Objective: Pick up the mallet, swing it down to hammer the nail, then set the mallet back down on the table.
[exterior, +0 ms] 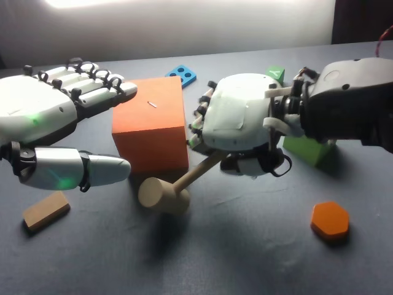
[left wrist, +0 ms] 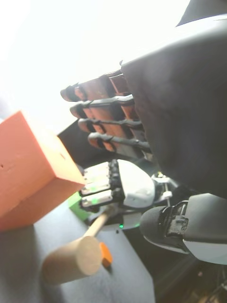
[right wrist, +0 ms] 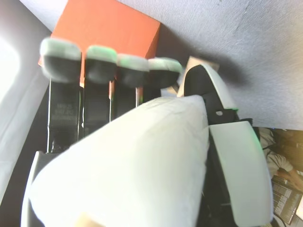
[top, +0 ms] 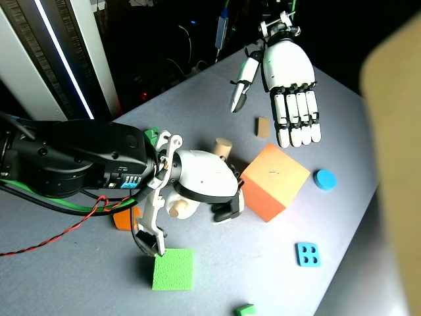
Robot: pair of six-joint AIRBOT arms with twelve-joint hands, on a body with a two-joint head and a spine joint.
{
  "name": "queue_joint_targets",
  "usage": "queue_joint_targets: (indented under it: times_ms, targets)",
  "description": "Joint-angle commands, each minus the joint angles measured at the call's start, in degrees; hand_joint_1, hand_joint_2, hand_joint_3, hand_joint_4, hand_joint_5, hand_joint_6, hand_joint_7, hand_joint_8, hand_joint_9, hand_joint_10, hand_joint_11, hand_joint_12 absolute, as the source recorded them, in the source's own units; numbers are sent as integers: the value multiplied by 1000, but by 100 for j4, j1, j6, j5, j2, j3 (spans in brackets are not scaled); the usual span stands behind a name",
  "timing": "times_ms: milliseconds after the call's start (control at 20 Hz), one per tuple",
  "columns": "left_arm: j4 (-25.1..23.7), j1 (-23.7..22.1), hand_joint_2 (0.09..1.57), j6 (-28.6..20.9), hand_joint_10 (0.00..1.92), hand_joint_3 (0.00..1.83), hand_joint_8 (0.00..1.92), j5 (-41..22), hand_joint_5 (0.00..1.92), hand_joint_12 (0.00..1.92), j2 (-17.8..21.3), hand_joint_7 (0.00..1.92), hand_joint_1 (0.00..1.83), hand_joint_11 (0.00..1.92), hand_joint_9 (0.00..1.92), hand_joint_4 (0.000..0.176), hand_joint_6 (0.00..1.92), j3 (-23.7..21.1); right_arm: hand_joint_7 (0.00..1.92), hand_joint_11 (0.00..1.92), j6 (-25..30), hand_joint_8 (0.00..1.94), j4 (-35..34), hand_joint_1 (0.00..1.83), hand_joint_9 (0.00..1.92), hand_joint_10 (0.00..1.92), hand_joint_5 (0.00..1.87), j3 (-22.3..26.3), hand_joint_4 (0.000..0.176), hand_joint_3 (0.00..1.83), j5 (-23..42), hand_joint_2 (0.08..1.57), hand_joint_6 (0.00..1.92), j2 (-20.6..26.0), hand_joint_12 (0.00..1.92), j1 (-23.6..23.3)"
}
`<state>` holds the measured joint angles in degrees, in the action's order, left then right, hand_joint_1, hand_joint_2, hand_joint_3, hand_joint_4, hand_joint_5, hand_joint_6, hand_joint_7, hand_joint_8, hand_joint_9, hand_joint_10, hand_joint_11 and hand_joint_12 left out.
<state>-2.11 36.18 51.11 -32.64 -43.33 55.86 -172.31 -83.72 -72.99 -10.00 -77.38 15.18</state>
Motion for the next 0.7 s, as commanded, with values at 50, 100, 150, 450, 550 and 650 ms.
queue_joint_targets:
  times_ms: [50, 100, 150, 450, 550, 650]
  targets:
    - [95, -177, 1174, 41, 5, 0, 6, -535, 17, 4, 56, 28, 0, 9, 14, 0, 4, -26, 624, 320, -17, 1618, -32, 1067, 430, 1410, 550, 1, 9, 1, 32, 1342, 1559, 36, 1644, -75]
    - [95, -239, 1175, 56, 7, 0, 8, -502, 21, 6, 58, 32, 0, 13, 18, 0, 5, -44, 622, 284, -17, 1629, -27, 1074, 425, 1321, 572, 1, 6, 0, 32, 1336, 1514, 38, 1602, -75]
    - [95, -301, 1174, 75, 1, 0, 1, -455, 9, 0, 62, 16, 0, 2, 3, 0, 0, -67, 645, 289, -17, 1573, -25, 1085, 452, 1208, 602, 2, 16, 0, 31, 1319, 1489, 43, 1531, -70]
    - [95, -601, 1177, 162, 0, 0, 0, -181, 13, 0, 154, 5, 0, 0, 0, 0, 2, -247, 603, 337, -17, 209, -24, 760, 571, 350, 586, 192, 0, 0, 46, 1217, 103, 231, 882, 79]
    - [95, -665, 1175, 178, 0, 0, 2, -114, 5, 0, 198, 6, 0, 0, 0, 0, 0, -282, 600, 282, -17, 20, -24, 648, 593, 83, 546, 283, 0, 0, 72, 1197, 5, 299, 780, 166]
    - [95, -712, 1176, 186, 0, 0, 0, -75, 0, 0, 233, 0, 0, 0, 0, 0, 0, -291, 528, 210, -16, 1, -25, 537, 528, 18, 485, 384, 0, 1, 96, 1193, 0, 393, 737, 169]
